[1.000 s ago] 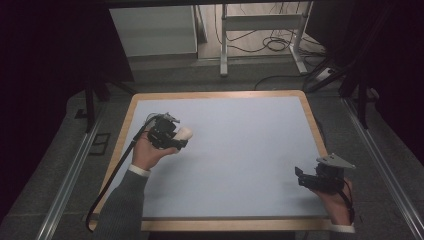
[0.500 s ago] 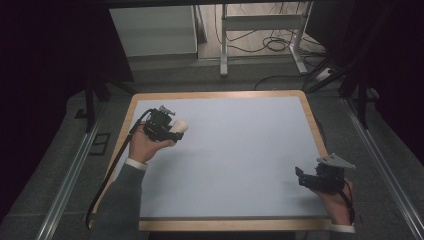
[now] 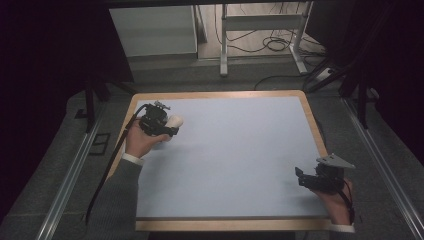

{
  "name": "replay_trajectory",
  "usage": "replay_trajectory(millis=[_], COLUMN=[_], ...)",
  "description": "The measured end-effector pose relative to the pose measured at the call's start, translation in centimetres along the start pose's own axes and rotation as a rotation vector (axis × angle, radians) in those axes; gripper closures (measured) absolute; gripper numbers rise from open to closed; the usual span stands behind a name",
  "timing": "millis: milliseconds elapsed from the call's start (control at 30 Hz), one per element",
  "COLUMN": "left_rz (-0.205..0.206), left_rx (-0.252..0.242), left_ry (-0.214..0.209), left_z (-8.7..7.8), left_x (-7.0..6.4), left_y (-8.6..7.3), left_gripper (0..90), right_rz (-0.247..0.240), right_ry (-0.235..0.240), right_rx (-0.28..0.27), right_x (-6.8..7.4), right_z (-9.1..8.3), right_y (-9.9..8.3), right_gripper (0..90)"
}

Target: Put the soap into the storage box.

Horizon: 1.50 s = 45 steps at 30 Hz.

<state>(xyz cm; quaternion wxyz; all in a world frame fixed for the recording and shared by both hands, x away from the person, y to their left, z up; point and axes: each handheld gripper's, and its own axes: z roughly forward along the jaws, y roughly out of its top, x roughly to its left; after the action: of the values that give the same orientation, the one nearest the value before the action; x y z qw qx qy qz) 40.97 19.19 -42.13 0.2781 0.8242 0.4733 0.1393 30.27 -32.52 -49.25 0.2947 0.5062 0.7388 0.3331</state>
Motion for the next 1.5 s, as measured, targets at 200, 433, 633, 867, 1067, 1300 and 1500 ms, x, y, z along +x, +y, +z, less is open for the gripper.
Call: replay_trajectory(millis=[200, 433, 633, 867, 1067, 1300, 1500], left_rz=[-0.02, -0.035, -0.05, -0.069, -0.093, -0.116, -0.146], left_rx=[0.006, 0.014, 0.014, 0.018, 0.018, 0.013, 0.034], left_ry=[0.008, 0.028, 0.043, 0.055, 0.058, 0.07, 0.075], left_z=[0.3, 0.6, 0.7, 0.8, 1.1, 1.4, 2.2], left_x=[0.7, 1.7, 2.3, 3.0, 3.7, 4.5, 5.4], left_y=[0.3, 0.6, 0.8, 1.1, 1.2, 1.0, 0.5], left_gripper=[49.6, 49.6, 49.5, 49.5, 49.5, 49.6, 49.5], right_rz=[0.002, 0.002, 0.001, 0.001, 0.002, 0.0, -0.002], right_ry=[0.0, 0.0, 0.0, 0.002, 0.001, 0.001, 0.0], right_rx=[0.0, 0.001, 0.004, 0.002, 0.003, 0.007, 0.009], right_x=[0.0, -0.1, 0.0, 0.0, 0.0, 0.0, 0.0], right_z=[0.0, 0.0, 0.0, 0.0, 0.0, 0.1, 0.1], right_y=[0.0, 0.0, 0.0, 0.0, 0.0, 0.0, 0.0], right_gripper=[8.0, 8.0, 8.0, 8.0, 8.0, 8.0, 8.0])
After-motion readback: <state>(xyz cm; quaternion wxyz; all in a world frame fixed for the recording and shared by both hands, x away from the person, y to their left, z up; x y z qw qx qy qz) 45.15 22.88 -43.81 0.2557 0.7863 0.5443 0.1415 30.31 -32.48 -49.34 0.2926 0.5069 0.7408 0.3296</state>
